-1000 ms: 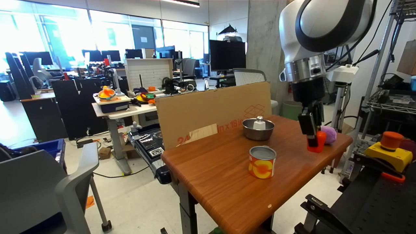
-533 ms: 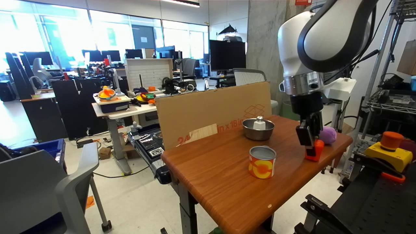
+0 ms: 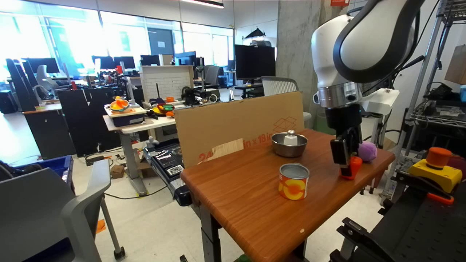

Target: Move the orange object slightly backward to the left

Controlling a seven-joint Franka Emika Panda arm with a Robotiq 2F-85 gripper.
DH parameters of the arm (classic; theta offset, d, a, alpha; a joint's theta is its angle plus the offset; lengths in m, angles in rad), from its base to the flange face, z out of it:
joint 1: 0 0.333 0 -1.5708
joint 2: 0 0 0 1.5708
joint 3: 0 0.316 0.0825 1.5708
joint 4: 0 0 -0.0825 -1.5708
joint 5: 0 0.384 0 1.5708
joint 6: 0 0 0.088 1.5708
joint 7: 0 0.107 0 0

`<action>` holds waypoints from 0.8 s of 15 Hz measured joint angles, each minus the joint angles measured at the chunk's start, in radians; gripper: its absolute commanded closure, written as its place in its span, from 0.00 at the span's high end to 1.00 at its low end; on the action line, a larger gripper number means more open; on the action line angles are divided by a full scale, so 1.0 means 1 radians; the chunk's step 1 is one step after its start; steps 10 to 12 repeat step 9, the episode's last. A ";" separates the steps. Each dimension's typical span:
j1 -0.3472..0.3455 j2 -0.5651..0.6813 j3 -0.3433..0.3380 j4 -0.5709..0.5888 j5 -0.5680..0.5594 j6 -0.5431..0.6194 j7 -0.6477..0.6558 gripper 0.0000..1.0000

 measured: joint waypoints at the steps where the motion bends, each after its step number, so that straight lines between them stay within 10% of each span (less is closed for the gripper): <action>1: 0.000 -0.006 0.000 0.003 0.002 -0.012 -0.004 1.00; 12: -0.005 -0.224 -0.010 0.071 0.040 -0.247 0.018 1.00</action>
